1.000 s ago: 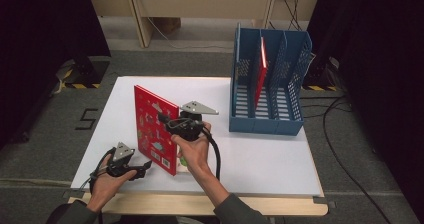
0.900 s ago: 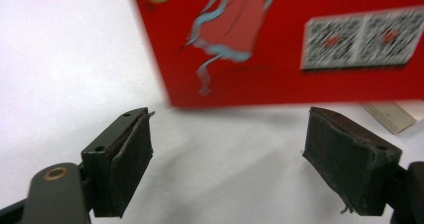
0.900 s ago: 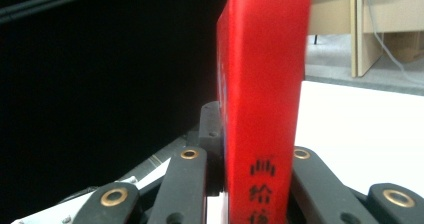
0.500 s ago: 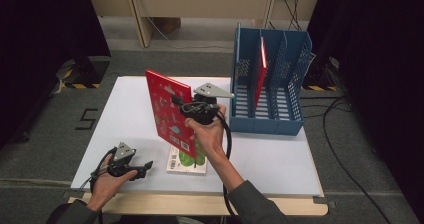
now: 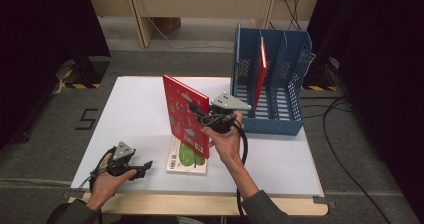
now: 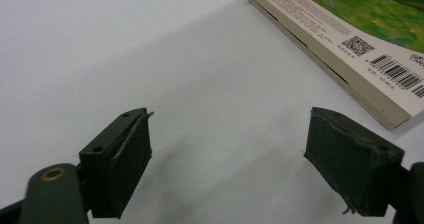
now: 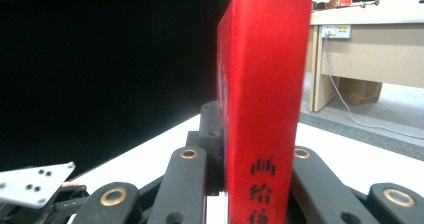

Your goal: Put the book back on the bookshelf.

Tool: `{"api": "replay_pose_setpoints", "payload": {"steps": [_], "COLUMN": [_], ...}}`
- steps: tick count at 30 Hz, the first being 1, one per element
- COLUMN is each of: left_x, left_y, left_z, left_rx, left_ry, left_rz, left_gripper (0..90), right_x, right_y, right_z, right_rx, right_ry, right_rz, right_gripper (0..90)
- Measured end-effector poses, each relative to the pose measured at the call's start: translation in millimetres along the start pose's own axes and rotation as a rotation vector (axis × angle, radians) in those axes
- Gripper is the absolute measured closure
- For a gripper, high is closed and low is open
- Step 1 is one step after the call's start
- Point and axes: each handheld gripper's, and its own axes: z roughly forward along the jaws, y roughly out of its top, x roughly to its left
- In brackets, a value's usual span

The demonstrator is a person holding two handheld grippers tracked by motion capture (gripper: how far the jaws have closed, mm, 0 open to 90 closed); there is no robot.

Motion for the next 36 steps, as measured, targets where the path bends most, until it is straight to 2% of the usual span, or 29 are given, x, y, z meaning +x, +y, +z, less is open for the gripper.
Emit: {"api": "replay_pose_setpoints", "payload": {"steps": [5,8,11,13,19,23,36], "left_x": [-0.1,1.0,2.5,3.7,7.4,8.1,5.6], "left_y": [-0.3,-0.4,0.0,0.4,0.8,0.6,-1.2], "left_z": [0.5,0.6,0.9,0.3,-0.5,-0.9,1.1], "left_rx": [0.007,0.009,0.018,0.009,0.019,0.022,0.039], "left_ry": [0.001,0.003,0.005,0.01,0.011,0.012,0.008], "left_rz": [0.004,0.001,0.001,-0.002,-0.004,-0.002,0.011], "left_gripper": [17.4,17.4,17.4,17.4,17.4,17.3,17.4], "right_x": [2.1,2.1,2.2,4.4,12.3,14.3,16.3], "right_y": [-9.1,-14.7,-18.1,-19.7,-23.1,-30.6,-40.3], "right_z": [-10.4,-15.1,-18.2,-17.9,-13.8,-6.3,1.6], "right_rx": [-0.01,-0.023,-0.028,-0.035,-0.028,-0.032,-0.05], "right_ry": [-0.012,-0.006,-0.004,-0.003,0.001,0.006,0.012], "right_rz": [-0.011,-0.001,-0.012,-0.002,-0.024,-0.02,-0.021], "right_gripper": [79.0,78.8,78.5,78.2,76.8,75.9,75.3]}}
